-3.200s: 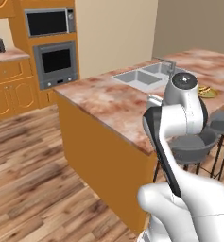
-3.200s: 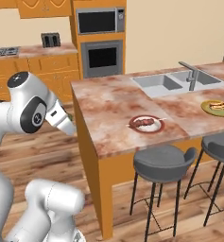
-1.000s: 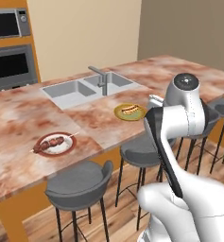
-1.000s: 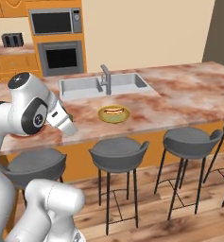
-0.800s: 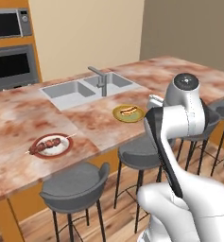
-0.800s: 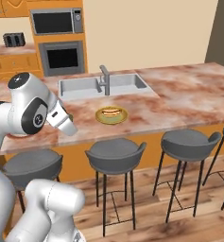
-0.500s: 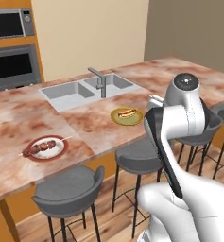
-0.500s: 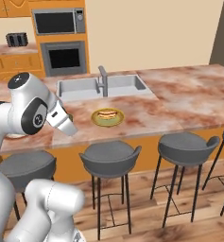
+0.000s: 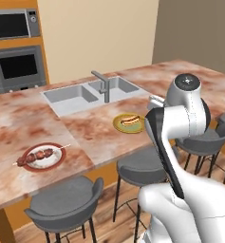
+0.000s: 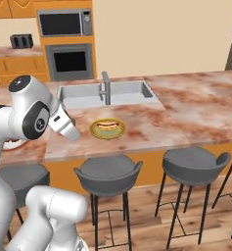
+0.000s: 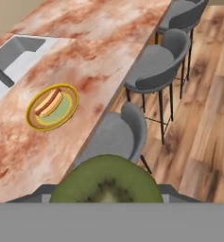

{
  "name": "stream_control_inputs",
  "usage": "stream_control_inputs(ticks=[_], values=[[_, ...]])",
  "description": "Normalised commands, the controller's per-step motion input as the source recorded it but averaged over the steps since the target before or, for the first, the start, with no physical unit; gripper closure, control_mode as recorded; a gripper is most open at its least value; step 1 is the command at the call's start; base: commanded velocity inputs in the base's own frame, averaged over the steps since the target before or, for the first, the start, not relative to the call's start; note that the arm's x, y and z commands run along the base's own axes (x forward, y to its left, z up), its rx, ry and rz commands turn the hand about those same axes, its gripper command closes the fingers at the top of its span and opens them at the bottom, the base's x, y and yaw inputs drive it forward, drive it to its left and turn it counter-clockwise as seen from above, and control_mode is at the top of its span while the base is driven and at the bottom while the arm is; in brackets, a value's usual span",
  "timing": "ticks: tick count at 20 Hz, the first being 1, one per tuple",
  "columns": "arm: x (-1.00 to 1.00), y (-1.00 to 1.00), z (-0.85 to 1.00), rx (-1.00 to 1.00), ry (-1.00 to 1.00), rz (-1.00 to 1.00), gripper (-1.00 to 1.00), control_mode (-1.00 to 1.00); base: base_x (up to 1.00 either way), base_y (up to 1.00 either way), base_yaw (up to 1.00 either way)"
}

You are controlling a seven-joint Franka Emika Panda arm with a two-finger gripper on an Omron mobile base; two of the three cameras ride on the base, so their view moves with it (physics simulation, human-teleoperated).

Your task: Pick up the peach and kiwi from the fridge and place one fruit on each plate on the dining counter.

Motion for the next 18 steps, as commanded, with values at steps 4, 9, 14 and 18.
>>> stream_control_inputs(ticks=[4, 9, 14, 18], values=[[0.00, 0.00, 0.00, 0.00, 0.00, 0.00, 1.00, 1.00, 0.43, -0.09, 0.10], [0.00, 0.00, 0.00, 0.00, 0.00, 0.00, 1.00, 1.00, 0.42, -0.08, 0.10], [0.00, 0.00, 0.00, 0.00, 0.00, 0.00, 1.00, 1.00, 0.37, -0.16, 0.11], [0.00, 0.00, 0.00, 0.00, 0.00, 0.00, 1.00, 1.00, 0.41, -0.17, 0.11]])
